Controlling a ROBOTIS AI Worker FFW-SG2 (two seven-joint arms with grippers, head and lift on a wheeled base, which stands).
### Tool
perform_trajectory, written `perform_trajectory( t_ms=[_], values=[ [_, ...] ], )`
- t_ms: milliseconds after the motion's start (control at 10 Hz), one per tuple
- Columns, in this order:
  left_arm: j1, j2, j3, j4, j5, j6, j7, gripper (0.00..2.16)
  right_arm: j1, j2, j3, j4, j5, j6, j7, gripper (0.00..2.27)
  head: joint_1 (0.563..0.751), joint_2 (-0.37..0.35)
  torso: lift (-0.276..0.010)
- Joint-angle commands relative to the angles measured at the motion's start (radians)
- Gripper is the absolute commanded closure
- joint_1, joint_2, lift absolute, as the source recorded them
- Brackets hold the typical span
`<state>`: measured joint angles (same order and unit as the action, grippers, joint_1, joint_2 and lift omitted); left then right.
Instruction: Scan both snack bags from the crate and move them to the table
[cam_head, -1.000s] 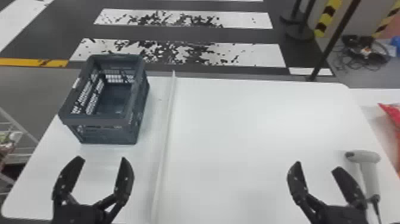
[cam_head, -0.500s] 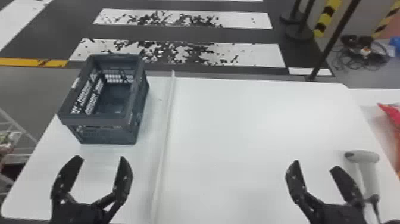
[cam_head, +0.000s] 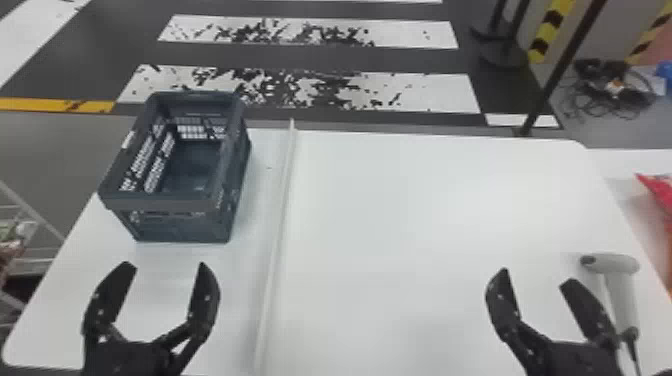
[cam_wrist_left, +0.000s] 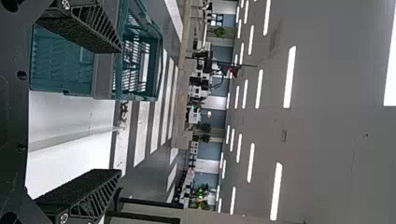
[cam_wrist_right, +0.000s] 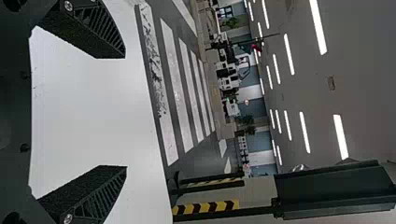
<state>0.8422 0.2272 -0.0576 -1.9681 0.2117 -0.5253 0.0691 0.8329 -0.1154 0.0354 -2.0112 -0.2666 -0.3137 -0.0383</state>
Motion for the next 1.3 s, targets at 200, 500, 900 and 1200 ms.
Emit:
perform_trajectory(
  t_ms=[200,500,900,1200],
  values=[
    [0.000,0.001,0.001,-0.002,0.001,0.003,0.000,0.08,0.002,-0.004,0.000,-0.003,0.000,-0.003,0.000,0.08,0.695,0.004,-0.087],
    [0.003,0.001,0.001,-0.003,0.005,0.003,0.000,0.08,0.003,-0.006,0.000,-0.006,0.000,-0.006,0.000,0.08,0.695,0.004,-0.087],
    [0.006,0.000,0.002,-0.006,0.006,0.000,0.000,0.08,0.009,-0.006,-0.002,-0.015,0.000,-0.006,0.000,0.08,0.695,0.006,-0.087],
    [0.009,0.000,0.002,-0.008,0.006,0.000,-0.002,0.08,0.009,-0.007,-0.002,-0.017,0.000,-0.006,0.000,0.08,0.695,0.004,-0.087]
  ],
)
